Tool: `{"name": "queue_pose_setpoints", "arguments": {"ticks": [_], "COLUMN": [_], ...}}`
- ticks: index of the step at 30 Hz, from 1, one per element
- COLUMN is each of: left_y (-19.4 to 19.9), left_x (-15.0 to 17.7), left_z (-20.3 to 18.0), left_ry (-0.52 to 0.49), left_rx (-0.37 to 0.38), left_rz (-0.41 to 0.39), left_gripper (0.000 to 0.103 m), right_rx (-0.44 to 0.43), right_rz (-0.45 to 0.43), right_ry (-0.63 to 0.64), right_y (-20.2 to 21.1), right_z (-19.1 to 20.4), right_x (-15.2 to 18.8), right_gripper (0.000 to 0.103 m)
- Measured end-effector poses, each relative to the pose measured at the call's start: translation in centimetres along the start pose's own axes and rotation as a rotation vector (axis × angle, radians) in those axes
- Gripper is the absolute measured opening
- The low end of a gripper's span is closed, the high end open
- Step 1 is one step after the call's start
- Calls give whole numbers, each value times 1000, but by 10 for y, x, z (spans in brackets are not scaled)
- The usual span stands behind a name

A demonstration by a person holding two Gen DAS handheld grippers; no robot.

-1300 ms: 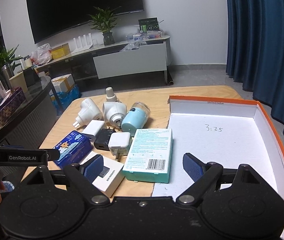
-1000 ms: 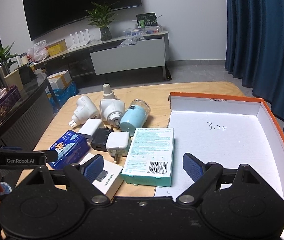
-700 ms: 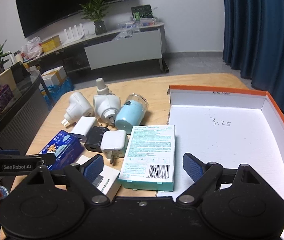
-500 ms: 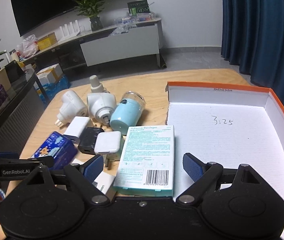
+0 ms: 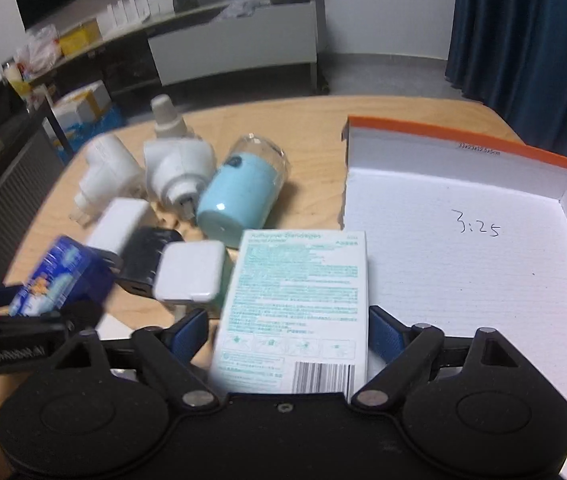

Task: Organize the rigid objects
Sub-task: 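Grasp the blue toothpick box with the left tool while the right tool grasps the teal bandage box, then carry both boxes into the orange-rimmed box lid and open both tools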

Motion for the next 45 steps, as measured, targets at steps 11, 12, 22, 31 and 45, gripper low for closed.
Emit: {"name": "queue_pose_setpoints", "arguments": {"ticks": [11, 12, 22, 31, 45], "left_y": [39, 45, 99, 123, 148], "left_x": [-5, -5, -1, -5, -13], "left_z": [1, 1, -26, -65, -109], "left_ry": [109, 120, 151, 134, 96], "left_rx": [10, 16, 89, 159, 246], "left_rz": [-71, -68, -69, -108, -129], "left_gripper": [63, 63, 63, 63, 63], "right_rx": [-51, -61, -77, -52, 29], "right_rz": [-86, -95, -151, -181, -241], "right_ry": [40, 40, 66, 35, -29], "right_y": [43, 49, 107, 138, 165], "right_z": [5, 7, 1, -24, -75], "right_x": [-4, -4, 2, 14, 18], "right_gripper": [84, 84, 84, 84, 84]}}
Point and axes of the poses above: each gripper's, at about its wrist camera, not at the fingertips, and y roughly against the way its jaws point, z to its left, x to its underside, the point moved 8 cm from there along -y, roughly the way its jaws point, and after that the axes turned 15 degrees about -x, right-handed, at the moved point
